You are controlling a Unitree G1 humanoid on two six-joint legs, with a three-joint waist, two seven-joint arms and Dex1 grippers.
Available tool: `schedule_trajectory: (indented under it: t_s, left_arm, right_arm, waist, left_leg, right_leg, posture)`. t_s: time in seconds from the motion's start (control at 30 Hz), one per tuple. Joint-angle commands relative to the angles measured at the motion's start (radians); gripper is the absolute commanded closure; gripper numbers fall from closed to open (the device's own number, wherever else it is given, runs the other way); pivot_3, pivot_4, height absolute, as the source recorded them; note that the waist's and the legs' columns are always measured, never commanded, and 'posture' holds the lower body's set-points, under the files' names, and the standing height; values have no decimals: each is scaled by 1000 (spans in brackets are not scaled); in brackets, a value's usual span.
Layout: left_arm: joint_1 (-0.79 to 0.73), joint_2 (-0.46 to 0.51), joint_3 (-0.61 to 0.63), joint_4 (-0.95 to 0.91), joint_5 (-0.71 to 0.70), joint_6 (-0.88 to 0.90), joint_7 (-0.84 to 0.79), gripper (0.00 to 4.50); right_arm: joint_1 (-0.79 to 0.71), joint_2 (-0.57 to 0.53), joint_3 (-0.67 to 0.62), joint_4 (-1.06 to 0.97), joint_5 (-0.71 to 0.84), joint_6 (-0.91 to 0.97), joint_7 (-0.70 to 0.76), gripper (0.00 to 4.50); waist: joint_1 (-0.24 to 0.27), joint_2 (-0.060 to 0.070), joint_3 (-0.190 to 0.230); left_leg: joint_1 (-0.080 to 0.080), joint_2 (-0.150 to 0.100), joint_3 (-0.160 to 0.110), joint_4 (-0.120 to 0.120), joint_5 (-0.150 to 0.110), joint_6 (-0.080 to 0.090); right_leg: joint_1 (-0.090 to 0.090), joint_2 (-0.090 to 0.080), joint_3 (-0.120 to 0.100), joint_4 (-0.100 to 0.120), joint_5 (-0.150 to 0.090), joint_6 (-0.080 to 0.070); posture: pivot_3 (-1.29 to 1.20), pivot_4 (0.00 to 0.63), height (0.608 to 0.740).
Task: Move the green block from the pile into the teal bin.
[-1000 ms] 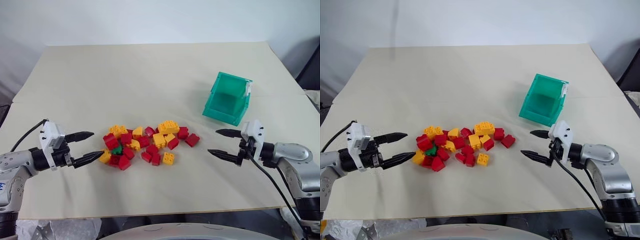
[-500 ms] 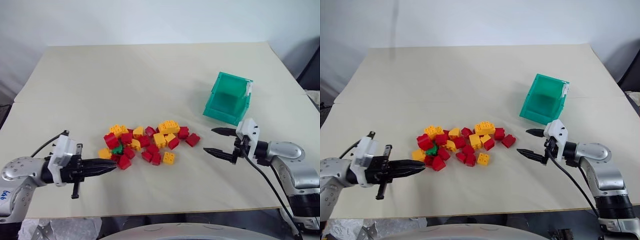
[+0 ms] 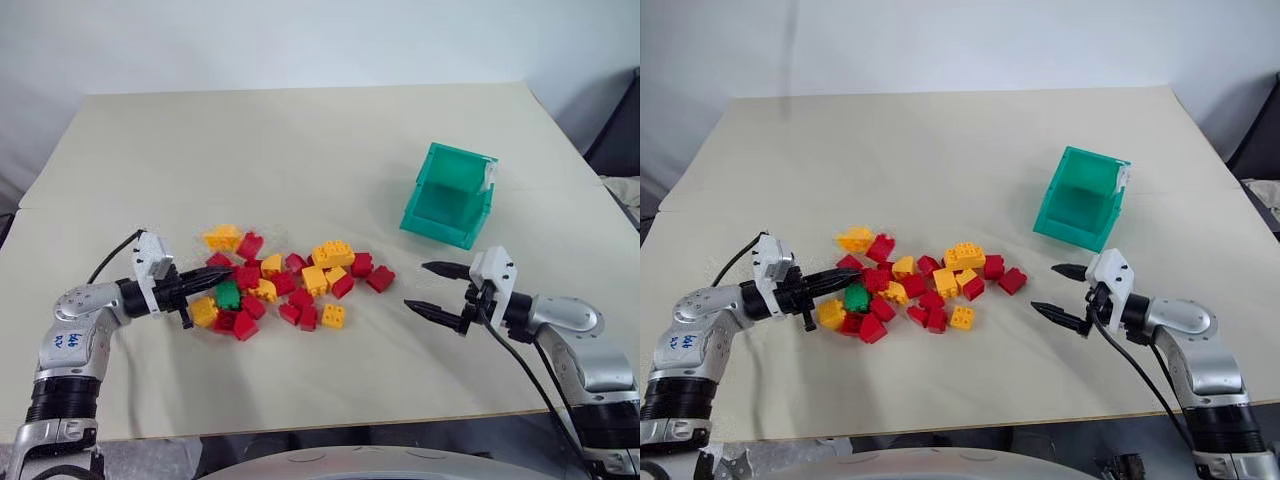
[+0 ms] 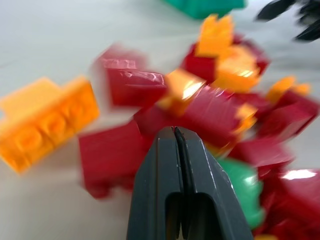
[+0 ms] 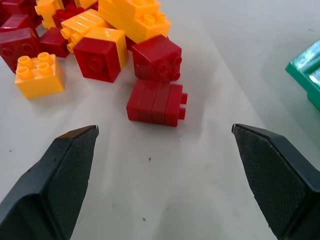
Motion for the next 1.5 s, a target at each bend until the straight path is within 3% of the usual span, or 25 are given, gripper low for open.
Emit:
schedule_trajectory:
  t_s: [0.03, 0.2, 0.33, 0.6, 0.8, 0.87, 1.1, 1.27, 1.5]
  left_arm:
    - [0, 31, 48, -35, -30, 23, -5, 4467]
    - [99, 71, 100, -213, -116, 183, 3, 4467]
    - [219, 183, 145, -325, -162, 412, 26, 4467]
    - [453, 264, 421, -471, -211, 479, 1, 2234]
    - [556, 265, 533, -535, -209, 469, -25, 451]
    - [529, 250, 479, -531, -172, 415, -4, 66]
    - [343, 191, 164, -506, -42, 304, 68, 66]
    - [189, 157, 19, -425, 39, 296, 127, 66]
    - [42, 177, -141, -323, 121, 284, 70, 66]
  right_arm:
    - [-6, 2, -24, -23, 13, -21, -7, 0]
    - [-29, 11, -10, -2, 9, -26, -5, 0]
    - [-49, 12, -1, 21, 6, -31, 8, 0]
    - [-105, 14, 23, 87, -3, -46, 51, 0]
    - [-148, 26, 48, 133, -10, -57, 80, 0]
    - [-162, 36, 58, 147, -13, -62, 85, 0]
    - [-186, 54, 68, 155, -20, -66, 85, 0]
    - [-153, 54, 60, 123, -15, -58, 67, 0]
    - [-103, 58, 50, 63, -6, -42, 27, 0]
  waist:
    - [1, 0, 0]
    - [1, 0, 0]
    - [-1, 0, 0]
    - [-2, 0, 0]
    - [0, 0, 0]
    - [3, 0, 0]
    - [1, 0, 0]
    - [1, -1, 0]
    - [0, -1, -1]
  left_leg:
    - [0, 1, 0, 0, 0, 0]
    - [0, 2, 0, 0, 0, 0]
    - [0, 3, 0, 0, 0, 0]
    - [0, 3, 0, 0, 0, -1]
    - [0, 3, 0, 0, -1, -1]
    - [0, 3, 0, 0, -1, -1]
    - [0, 2, 1, 0, -1, -1]
    - [0, 2, 1, 0, 0, -1]
    - [0, 1, 3, 1, 0, -1]
  right_leg:
    - [0, 0, 0, 0, 0, 0]
    - [0, -1, 2, 0, 0, 0]
    - [-1, 0, 3, 1, 0, 0]
    - [-2, -1, 5, 1, 0, 0]
    - [-2, -1, 5, 1, 0, 0]
    - [-2, -1, 5, 1, 0, -1]
    - [-2, -1, 6, 2, 1, -1]
    - [-2, 1, 5, 2, 1, -1]
    - [-2, 1, 6, 2, 1, -1]
  posture:
    - [0, 150, 740]
    - [0, 150, 740]
    - [0, 150, 740]
    - [0, 150, 740]
    - [0, 150, 740]
    - [0, 150, 740]
    - [0, 150, 740]
    - [0, 150, 740]
    - [0, 150, 740]
